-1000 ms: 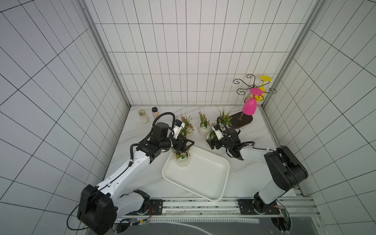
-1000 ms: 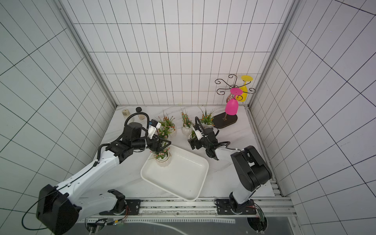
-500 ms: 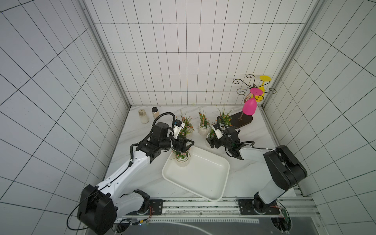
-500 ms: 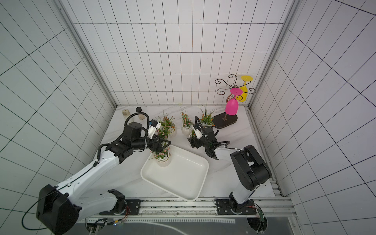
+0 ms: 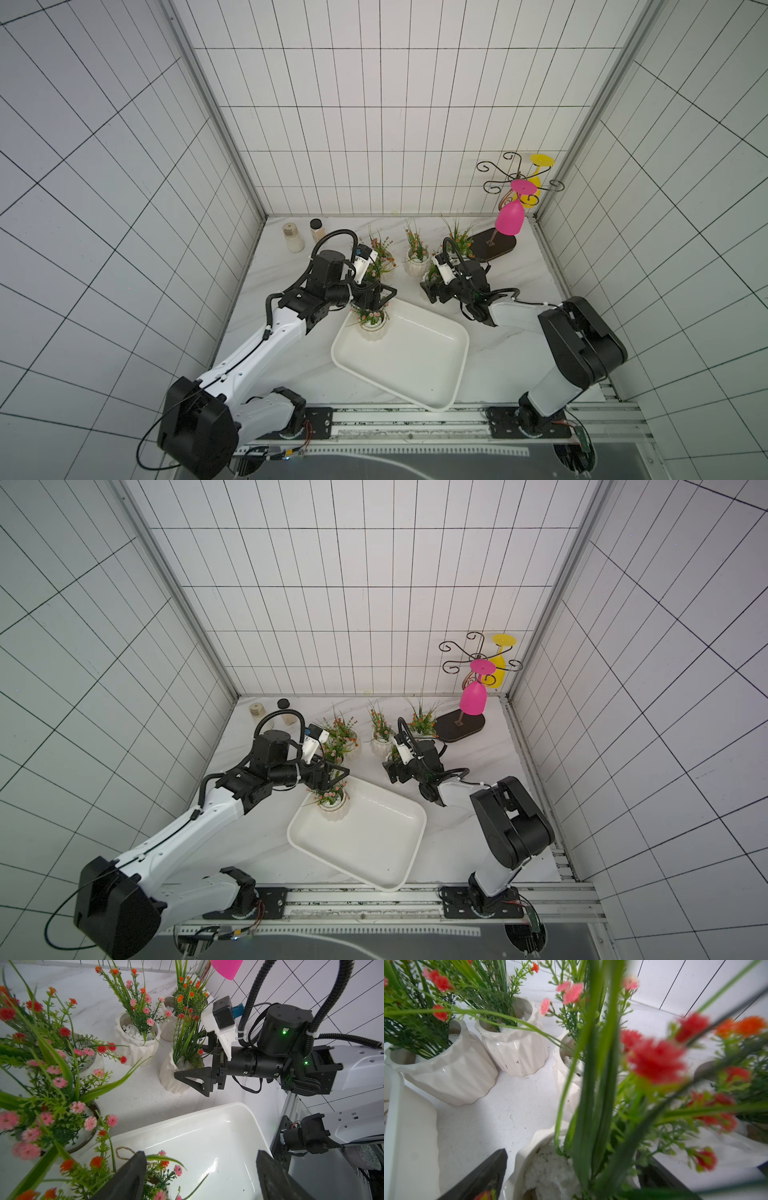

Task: Put the potted gypsophila into the storage box
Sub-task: Pick up the baby's breath potted plant from the center of the board.

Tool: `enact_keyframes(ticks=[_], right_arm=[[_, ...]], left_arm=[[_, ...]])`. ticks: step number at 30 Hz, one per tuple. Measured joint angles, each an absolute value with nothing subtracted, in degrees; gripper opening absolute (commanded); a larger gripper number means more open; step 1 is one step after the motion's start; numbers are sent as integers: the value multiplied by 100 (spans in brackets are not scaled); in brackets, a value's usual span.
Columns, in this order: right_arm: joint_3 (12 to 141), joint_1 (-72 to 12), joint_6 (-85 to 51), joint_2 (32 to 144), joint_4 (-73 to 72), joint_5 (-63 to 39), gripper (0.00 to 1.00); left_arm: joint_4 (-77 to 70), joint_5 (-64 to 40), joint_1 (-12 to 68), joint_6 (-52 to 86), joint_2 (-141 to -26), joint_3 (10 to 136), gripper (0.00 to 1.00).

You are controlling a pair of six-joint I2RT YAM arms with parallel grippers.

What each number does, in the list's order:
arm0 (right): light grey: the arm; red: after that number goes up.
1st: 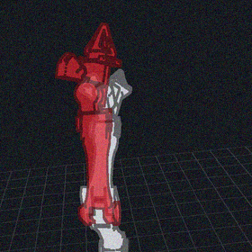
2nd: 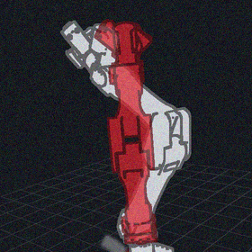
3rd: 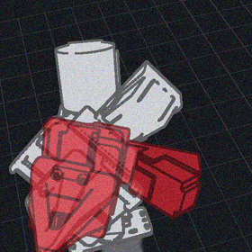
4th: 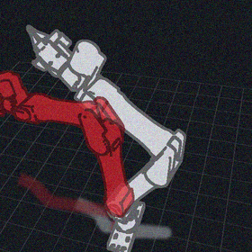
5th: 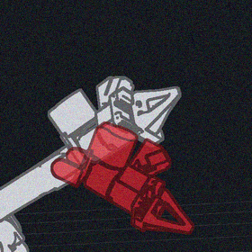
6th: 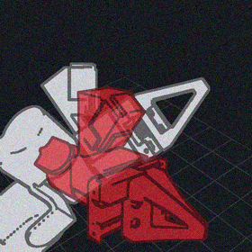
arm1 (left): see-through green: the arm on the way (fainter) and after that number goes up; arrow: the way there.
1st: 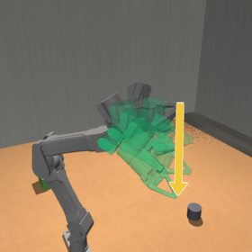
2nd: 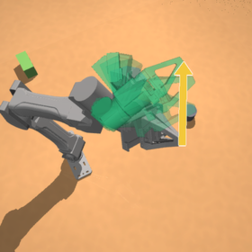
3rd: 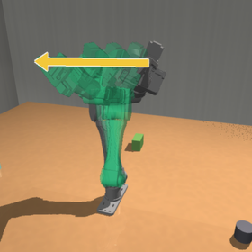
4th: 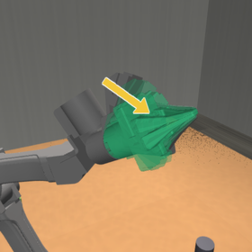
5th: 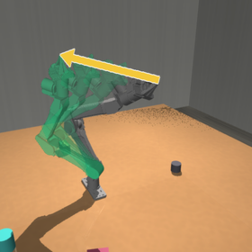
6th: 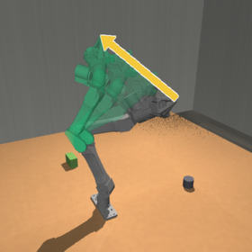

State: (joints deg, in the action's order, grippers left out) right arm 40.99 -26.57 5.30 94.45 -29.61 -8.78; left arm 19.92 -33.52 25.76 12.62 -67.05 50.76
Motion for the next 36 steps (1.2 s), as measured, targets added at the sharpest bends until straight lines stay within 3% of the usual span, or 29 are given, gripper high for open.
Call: enact_keyframes(ticks=[23, 36], right_arm=[[4357, -2657, 530, 9727, -2801, -840, 95], [4375, -2657, 541, 9736, -2746, -845, 87]], left_arm=[[1994, -3352, 2532, 1262, -6705, 5076, 83], [1994, -3350, 2510, 1262, -6705, 5076, 83]])
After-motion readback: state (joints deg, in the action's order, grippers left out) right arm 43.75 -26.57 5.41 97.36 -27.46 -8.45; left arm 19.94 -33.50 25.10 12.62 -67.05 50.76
